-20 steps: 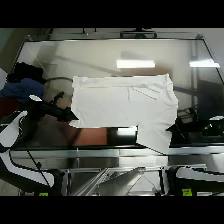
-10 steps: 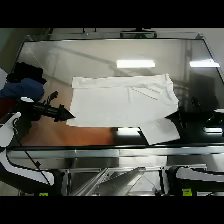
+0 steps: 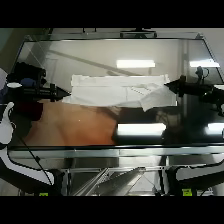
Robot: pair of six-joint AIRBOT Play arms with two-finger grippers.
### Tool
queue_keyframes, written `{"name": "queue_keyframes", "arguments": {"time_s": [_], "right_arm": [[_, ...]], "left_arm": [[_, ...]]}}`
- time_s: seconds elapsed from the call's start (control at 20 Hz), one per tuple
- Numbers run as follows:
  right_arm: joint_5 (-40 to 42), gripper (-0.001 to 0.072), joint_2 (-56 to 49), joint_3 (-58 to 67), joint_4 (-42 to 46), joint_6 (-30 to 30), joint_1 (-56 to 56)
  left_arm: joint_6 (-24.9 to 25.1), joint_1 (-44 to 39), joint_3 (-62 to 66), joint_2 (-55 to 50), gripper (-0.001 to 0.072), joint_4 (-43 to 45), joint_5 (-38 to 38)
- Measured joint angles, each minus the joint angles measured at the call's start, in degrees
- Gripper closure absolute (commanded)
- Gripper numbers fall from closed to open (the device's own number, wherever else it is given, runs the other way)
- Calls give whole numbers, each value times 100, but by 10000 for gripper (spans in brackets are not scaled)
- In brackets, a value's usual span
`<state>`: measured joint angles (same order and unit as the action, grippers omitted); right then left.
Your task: Fold the shirts.
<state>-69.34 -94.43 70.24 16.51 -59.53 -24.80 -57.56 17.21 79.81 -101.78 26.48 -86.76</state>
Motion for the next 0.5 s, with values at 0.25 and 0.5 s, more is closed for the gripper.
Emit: {"name": "queue_keyframes", "arguments": {"time_s": [0.25, 0.5], "right_arm": [[485, 694, -1029, 879, -522, 181, 52], [621, 689, -1840, 1239, -1084, 925, 68]], "left_arm": [[-533, -133, 1266, -1001, 682, -42, 238], [-892, -330, 2398, -2168, 699, -57, 428]]}}
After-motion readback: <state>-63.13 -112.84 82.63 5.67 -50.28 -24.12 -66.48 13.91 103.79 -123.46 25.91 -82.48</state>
